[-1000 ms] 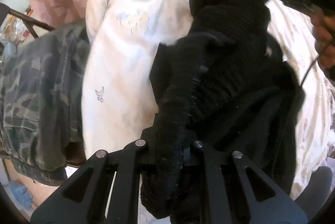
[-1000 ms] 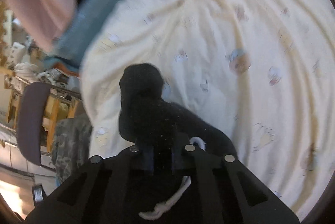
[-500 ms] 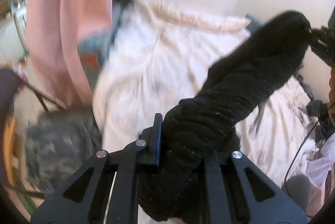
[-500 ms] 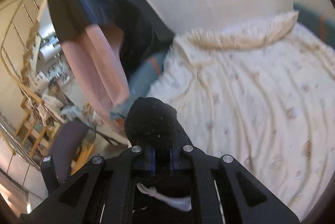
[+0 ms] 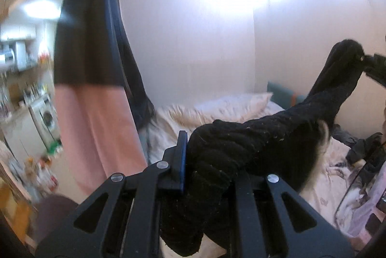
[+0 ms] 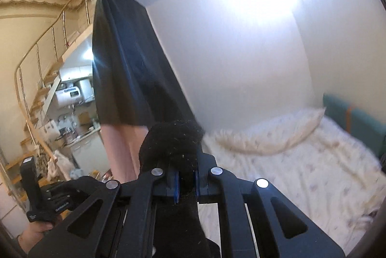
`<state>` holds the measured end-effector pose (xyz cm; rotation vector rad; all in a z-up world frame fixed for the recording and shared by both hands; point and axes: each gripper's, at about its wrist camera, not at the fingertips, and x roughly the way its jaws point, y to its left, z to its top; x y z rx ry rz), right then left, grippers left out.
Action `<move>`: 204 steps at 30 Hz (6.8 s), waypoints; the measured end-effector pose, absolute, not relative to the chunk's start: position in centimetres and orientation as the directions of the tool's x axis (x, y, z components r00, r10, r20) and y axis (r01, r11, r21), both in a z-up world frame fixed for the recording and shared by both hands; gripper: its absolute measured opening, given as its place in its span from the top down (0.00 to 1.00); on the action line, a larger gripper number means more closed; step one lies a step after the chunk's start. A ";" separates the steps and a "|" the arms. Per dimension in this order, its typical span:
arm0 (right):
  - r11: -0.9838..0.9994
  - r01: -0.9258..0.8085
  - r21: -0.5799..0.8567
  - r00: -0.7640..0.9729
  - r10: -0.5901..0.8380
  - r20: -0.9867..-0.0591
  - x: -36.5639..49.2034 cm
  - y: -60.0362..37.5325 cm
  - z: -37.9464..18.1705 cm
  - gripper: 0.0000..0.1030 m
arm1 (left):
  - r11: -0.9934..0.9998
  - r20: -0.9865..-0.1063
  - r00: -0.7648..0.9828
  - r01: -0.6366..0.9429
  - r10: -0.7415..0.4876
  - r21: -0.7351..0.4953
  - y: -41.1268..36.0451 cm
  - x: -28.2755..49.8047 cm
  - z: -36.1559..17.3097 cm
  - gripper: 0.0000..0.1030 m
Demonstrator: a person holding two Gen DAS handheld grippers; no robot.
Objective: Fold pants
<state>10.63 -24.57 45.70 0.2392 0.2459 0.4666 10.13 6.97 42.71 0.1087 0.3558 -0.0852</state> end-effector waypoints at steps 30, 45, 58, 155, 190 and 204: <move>0.913 -0.345 0.219 0.730 0.408 -0.549 18.5 -21.9 25.9 0.92 | 0.981 -0.682 0.729 0.170 -0.058 0.098 6.9 21.6 20.0 0.90; 0.975 -0.149 0.163 0.621 0.221 -0.752 49.7 -17.8 9.7 0.92 | 0.973 -0.759 0.645 0.109 0.088 0.206 8.6 44.7 3.5 0.90; 0.993 -0.114 -0.028 0.623 0.050 -0.781 56.6 -13.7 4.7 0.04 | 0.961 -0.786 0.569 -0.034 0.244 0.273 6.4 56.4 0.6 0.08; 0.826 0.142 0.546 0.426 0.447 -0.786 6.6 -27.3 -12.2 0.04 | 0.981 -0.946 0.276 -0.041 -0.170 -0.189 1.5 3.9 -7.6 0.45; 0.809 0.206 0.551 0.409 0.440 -0.799 6.7 -28.0 -13.0 0.04 | 0.926 -0.931 0.360 -0.368 0.056 -0.086 15.0 10.2 -9.6 0.99; 0.845 0.192 0.499 0.396 0.399 -0.827 6.8 -27.2 -13.3 0.04 | 0.956 -0.915 0.370 -0.175 -0.158 -0.235 4.7 10.4 -9.6 0.18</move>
